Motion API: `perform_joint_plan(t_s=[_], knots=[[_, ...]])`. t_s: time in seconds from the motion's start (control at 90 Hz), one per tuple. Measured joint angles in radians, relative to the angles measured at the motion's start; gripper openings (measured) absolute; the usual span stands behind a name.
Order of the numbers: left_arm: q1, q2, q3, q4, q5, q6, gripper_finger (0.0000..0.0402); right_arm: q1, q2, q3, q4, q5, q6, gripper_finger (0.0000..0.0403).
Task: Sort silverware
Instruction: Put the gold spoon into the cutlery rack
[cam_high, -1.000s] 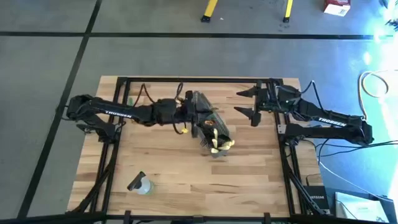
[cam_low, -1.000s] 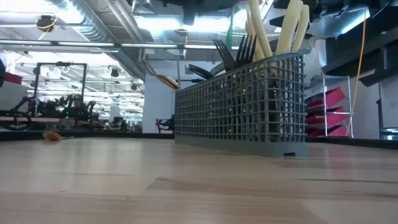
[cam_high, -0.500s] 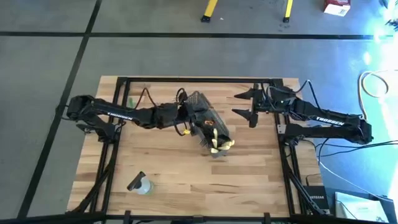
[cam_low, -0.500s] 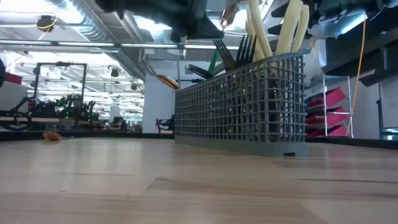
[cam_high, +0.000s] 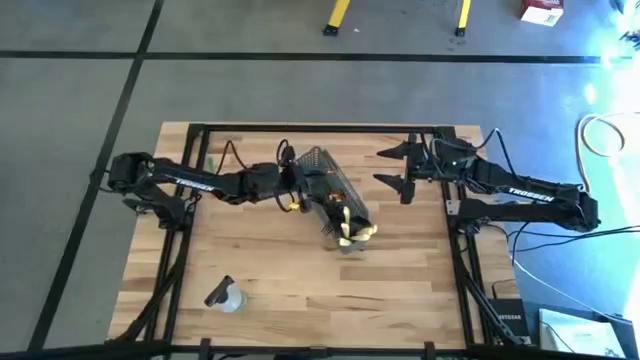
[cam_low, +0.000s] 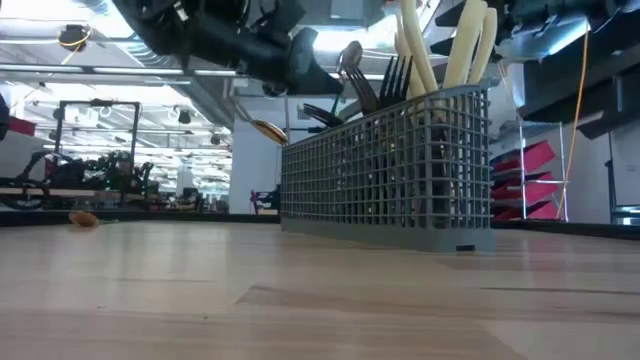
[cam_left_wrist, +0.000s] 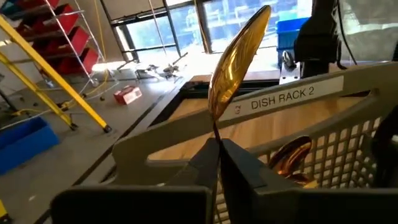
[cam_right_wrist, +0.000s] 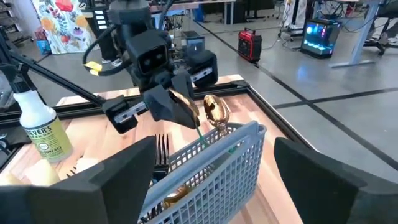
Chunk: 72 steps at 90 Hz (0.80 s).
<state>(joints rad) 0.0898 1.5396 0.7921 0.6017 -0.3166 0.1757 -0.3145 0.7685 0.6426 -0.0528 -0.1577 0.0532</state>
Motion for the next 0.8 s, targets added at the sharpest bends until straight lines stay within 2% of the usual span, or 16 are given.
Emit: perform_joint_plan(t_s=[0.267, 0.5, 0.622, 0.8], knots=[[-0.002, 0.104, 0.000, 0.149, 0.054, -0.019, 0.0000, 0.000, 0.000, 0.000, 0.001, 0.000, 0.006, 0.0310], [-0.002, 0.138, 0.000, 0.174, 0.041, -0.018, 0.0007, 0.000, 0.000, 0.000, -0.004, -0.012, 0.025, 0.0310], [-0.002, 0.138, 0.000, 0.179, 0.041, -0.005, 0.0039, 0.000, 0.000, 0.000, -0.003, -0.015, 0.025, 0.0310], [-0.002, 0.138, 0.000, 0.182, 0.045, 0.008, 0.0109, 0.000, 0.000, 0.000, -0.003, -0.017, 0.027, 0.0310]])
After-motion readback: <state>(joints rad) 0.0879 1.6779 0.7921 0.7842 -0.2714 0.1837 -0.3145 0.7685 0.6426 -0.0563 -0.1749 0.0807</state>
